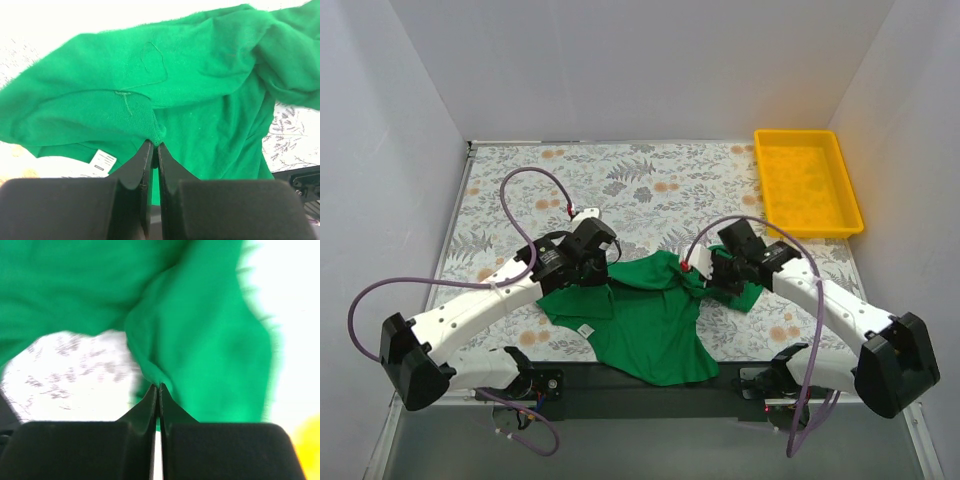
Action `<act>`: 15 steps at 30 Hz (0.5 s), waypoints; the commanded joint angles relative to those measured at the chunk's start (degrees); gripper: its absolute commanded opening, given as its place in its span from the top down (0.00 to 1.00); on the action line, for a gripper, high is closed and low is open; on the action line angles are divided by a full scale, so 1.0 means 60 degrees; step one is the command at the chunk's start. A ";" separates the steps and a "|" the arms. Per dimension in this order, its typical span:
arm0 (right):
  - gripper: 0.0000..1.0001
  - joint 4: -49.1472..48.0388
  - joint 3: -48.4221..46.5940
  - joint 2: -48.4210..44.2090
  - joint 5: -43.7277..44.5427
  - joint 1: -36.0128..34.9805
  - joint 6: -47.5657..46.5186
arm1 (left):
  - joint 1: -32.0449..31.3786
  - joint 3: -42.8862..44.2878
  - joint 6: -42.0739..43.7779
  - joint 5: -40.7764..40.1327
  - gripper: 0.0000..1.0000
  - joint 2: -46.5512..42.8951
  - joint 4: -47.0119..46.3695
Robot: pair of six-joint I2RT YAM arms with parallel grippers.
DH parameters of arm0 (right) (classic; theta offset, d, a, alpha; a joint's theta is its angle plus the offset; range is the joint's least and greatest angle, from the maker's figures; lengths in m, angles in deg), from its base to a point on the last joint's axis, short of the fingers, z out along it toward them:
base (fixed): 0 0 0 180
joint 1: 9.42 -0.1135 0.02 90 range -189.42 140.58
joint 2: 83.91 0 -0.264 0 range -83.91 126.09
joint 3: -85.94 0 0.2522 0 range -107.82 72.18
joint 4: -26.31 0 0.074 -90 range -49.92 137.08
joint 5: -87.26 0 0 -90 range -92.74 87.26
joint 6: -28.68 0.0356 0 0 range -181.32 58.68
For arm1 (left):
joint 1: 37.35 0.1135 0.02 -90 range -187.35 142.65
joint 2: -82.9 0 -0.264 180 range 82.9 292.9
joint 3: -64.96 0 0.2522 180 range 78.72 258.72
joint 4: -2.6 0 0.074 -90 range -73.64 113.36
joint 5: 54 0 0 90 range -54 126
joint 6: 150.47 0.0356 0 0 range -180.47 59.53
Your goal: Fold and stack the t-shirts
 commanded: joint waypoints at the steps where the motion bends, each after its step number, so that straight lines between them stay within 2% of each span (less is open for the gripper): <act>1: 0.99 0.0451 -0.2258 -0.0881 -0.0395 0.0563 -0.0928 | 0.0047 0.0410 0.0631 -0.0565 1.00 -0.0675 -0.0150; 5: 0.99 0.0496 -0.4207 -0.0898 -0.0352 0.0887 -0.1266 | 0.0047 0.0877 0.1756 -0.0799 1.00 -0.1363 -0.0604; 11: 0.99 0.0321 -0.6554 -0.0473 -0.0206 0.0990 -0.0960 | 0.0047 0.1684 0.2988 -0.1530 1.00 -0.2754 -0.1892; 15: 0.99 0.0057 -0.7611 -0.0501 0.0349 0.1048 -0.0725 | 0.0047 0.2080 0.3429 -0.1898 1.00 -0.3254 -0.2654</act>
